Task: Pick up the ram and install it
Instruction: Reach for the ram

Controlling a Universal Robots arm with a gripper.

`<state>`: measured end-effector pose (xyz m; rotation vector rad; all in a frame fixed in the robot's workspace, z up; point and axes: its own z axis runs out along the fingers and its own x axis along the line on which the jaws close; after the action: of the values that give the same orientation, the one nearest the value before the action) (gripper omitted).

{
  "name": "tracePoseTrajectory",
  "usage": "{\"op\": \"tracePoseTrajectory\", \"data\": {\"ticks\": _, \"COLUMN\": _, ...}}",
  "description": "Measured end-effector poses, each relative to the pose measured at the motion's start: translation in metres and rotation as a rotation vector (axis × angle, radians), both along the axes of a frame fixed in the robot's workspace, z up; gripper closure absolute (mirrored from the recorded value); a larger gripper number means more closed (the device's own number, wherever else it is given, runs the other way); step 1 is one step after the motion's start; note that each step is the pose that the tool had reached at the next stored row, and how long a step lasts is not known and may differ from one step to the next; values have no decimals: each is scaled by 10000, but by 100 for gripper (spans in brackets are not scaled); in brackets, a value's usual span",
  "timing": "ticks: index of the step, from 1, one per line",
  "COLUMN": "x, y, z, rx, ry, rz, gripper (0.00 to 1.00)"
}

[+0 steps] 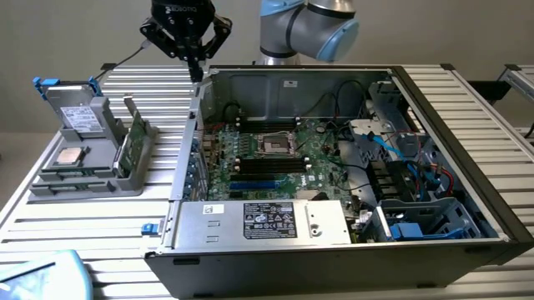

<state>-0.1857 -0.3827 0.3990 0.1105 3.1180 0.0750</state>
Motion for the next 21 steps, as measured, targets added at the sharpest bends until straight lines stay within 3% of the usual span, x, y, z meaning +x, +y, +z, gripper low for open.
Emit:
{"op": "tracePoseTrajectory", "data": {"ticks": 10, "x": -455, "y": 26, "z": -33, "rx": 0, "ry": 6, "rz": 1, "gripper": 89}}
{"op": "tracePoseTrajectory", "data": {"ticks": 21, "x": -956, "y": 38, "z": -108, "rx": 0, "ry": 194, "rz": 1, "gripper": 89}}
